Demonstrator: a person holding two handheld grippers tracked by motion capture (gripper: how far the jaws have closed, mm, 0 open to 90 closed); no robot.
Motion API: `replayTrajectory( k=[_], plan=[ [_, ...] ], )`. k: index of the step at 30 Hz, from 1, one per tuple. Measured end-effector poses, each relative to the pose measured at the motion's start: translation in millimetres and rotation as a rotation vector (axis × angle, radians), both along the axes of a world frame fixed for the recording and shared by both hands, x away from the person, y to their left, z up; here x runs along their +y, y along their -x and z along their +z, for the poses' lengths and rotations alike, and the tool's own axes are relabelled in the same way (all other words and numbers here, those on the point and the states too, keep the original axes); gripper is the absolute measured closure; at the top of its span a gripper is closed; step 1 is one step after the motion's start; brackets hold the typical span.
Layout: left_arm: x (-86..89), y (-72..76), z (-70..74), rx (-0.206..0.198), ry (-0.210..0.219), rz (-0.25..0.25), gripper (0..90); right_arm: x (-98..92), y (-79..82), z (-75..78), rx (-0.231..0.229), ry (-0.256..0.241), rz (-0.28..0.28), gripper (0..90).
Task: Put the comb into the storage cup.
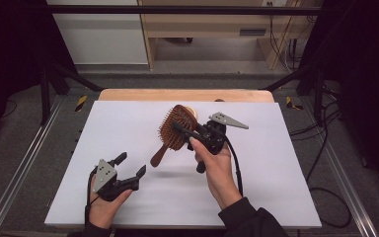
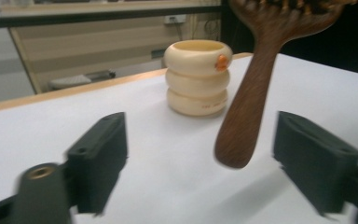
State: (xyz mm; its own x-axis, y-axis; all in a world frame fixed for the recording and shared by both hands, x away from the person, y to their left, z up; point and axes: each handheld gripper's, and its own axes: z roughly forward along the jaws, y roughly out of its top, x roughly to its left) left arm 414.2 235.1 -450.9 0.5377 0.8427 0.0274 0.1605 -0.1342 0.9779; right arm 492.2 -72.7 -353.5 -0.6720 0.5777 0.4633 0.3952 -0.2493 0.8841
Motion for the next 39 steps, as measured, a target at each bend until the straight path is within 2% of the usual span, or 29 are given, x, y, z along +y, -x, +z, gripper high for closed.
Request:
replayTrajectory(
  k=[3, 7, 10, 15, 20, 25, 32, 39],
  plan=[
    [7.0, 0.0, -1.4, 0.012, 0.014, 0.022, 9.5, -5.0, -4.1, 2.8, -0.003, -0.003, -0.009, 50.4],
    [17.0, -1.6, -3.6, 0.022, 0.042, 0.022, 7.1, -11.8, -10.0, 6.1, 0.004, -0.014, -0.026, 50.4],
    [21.2, -2.6, -4.4, 0.014, 0.051, 0.035, 5.9, -13.9, -12.3, 7.9, 0.003, -0.01, -0.027, 50.4],
    [23.2, -3.5, -5.6, 0.008, 0.048, 0.045, 4.7, -15.8, -14.8, 10.4, 0.006, -0.015, -0.029, 50.3],
    [24.5, -3.9, -6.5, 0.007, 0.046, 0.046, 3.9, -24.0, -20.7, 19.5, -0.001, -0.034, -0.051, 50.4],
    [25.0, -4.2, -7.1, 0.006, 0.043, 0.054, 3.9, -25.3, -22.9, 25.7, -0.007, -0.012, -0.062, 50.3],
    [26.6, -4.2, -7.1, -0.002, 0.044, 0.062, 3.7, -26.9, -25.4, 27.0, -0.002, 0.0, -0.073, 50.3],
    [26.5, -4.2, -7.4, -0.004, 0.039, 0.062, 3.7, -29.7, -27.8, 27.5, 0.002, -0.005, -0.078, 50.3]
  ],
)
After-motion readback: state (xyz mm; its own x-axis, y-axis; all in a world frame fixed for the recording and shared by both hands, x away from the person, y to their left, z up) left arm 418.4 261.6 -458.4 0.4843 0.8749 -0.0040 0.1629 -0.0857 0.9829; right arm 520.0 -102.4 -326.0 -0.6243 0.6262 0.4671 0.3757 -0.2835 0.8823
